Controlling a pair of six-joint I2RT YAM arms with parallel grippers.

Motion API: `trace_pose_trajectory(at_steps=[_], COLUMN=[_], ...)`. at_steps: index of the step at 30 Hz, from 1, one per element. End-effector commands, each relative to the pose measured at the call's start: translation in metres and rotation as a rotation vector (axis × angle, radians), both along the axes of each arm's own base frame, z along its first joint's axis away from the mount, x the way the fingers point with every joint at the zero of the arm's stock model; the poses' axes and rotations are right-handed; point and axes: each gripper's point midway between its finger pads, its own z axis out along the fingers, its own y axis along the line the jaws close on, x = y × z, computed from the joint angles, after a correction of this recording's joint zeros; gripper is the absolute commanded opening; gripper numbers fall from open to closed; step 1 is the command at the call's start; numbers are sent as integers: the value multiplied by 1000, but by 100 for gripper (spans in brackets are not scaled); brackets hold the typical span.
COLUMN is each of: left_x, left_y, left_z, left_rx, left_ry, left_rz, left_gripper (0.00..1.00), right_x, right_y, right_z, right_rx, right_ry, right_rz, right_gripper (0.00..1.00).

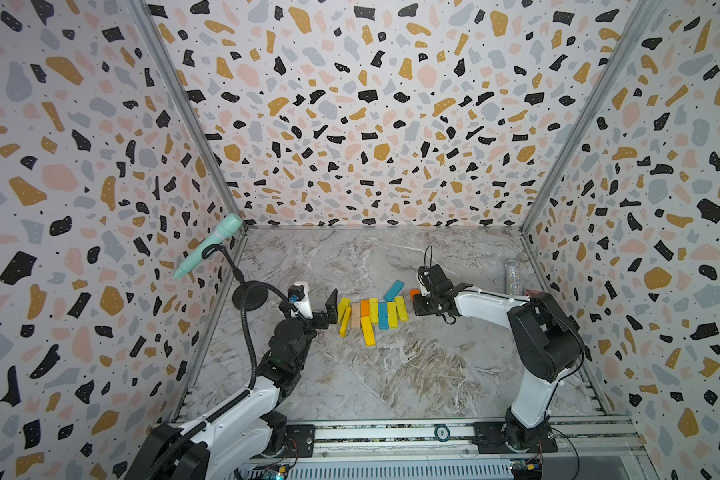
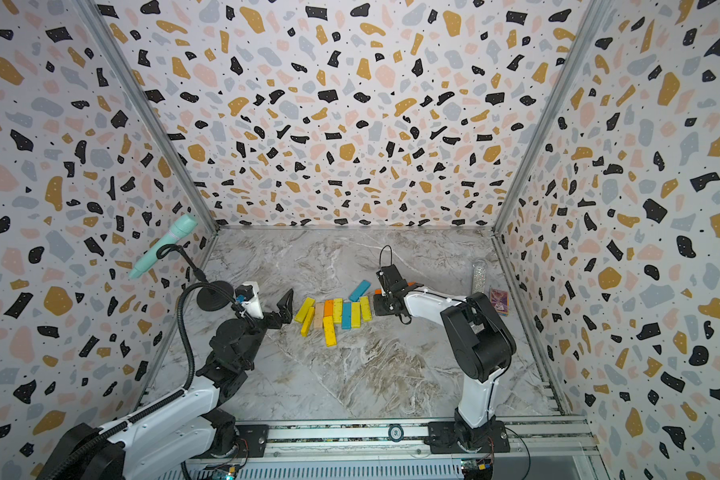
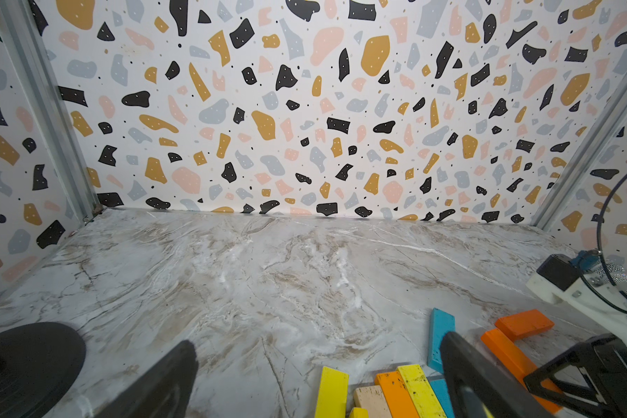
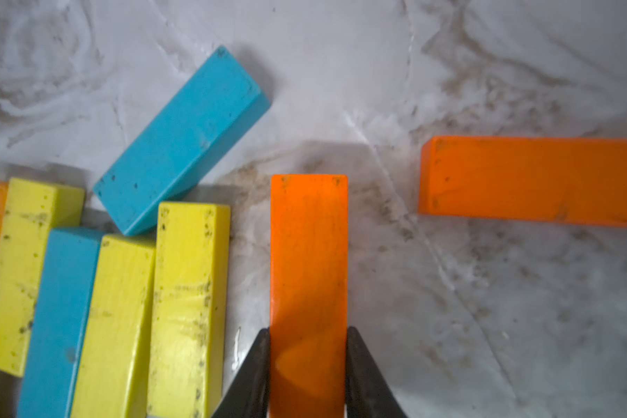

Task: Assemble the number 6 with building blocks
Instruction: Move the building block to the center of the board.

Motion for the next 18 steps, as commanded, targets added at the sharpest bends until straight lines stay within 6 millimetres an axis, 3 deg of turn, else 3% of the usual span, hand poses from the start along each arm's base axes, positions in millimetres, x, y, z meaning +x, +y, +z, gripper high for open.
trace_pose_trajectory(at_steps=[1, 9, 12, 15, 18], left_x=[0, 0, 1, 2, 7], left_y=[-4, -5, -6, -8, -14], left_z=[13, 13, 12, 12, 10], left_rx=[-14, -13, -10, -7, -2], left_ry=[-41, -40, -36, -31, -7], left_rz=[-13, -22, -27, -34, -52], left_gripper=[99, 99, 99, 99, 98], right_x=[18, 26, 25, 26, 30], right_y=[-4, -14, -14, -12, -10], right_z=[9, -4, -3, 8, 33], right_rx=[4, 3, 6, 26, 63], right_ry=[-32, -9, -6, -25, -81], right_rz=[-24, -49, -46, -40, -23], right_gripper=[24, 27, 42, 51, 54])
